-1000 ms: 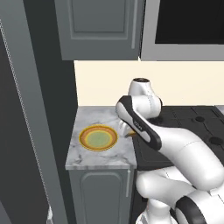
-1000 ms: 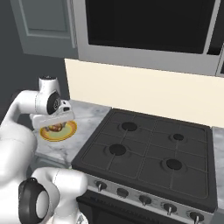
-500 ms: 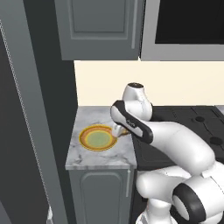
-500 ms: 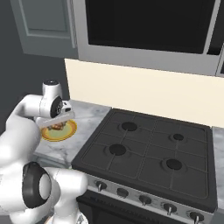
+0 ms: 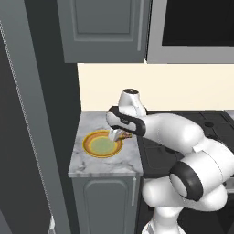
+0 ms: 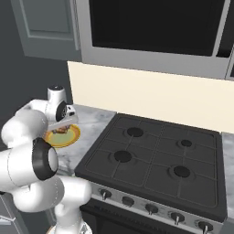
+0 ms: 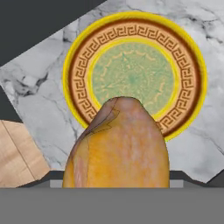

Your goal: Pick chicken drumstick from the fridge and place it on the plate on the counter.

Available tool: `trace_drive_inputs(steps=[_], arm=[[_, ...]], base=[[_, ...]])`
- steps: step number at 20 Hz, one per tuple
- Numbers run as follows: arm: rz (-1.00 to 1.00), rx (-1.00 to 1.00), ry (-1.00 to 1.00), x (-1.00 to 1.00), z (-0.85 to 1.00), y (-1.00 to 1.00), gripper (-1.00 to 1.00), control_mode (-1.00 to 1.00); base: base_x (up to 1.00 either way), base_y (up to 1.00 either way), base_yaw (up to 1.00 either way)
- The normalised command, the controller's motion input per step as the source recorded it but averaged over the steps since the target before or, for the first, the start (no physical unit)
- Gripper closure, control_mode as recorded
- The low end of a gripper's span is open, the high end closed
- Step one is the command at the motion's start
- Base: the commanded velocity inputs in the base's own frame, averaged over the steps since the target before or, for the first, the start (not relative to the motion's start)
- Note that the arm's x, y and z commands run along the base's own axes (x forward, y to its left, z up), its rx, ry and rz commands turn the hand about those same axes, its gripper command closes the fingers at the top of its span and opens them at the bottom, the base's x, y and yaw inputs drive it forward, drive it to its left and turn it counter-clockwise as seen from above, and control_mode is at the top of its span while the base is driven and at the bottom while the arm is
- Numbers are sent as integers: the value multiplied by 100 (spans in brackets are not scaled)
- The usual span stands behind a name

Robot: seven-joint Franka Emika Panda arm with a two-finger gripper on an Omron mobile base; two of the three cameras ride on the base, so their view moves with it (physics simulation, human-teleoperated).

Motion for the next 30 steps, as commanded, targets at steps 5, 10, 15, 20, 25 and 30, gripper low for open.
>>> trace_drive_inputs(steps=[5, 10, 15, 20, 25, 30], arm=[[0, 0, 0, 40, -40, 17, 100, -100], [0, 0, 0, 37, -33, 19, 100, -100], [0, 0, 0, 33, -23, 13, 100, -100], [0, 0, 0, 26, -20, 7, 100, -100], [2, 0, 0, 19, -22, 0, 100, -100], [2, 0, 0, 19, -20, 0, 100, -100]], base=[[0, 0, 0], [0, 0, 0], [0, 0, 0], [0, 0, 0], [0, 0, 0], [0, 0, 0]])
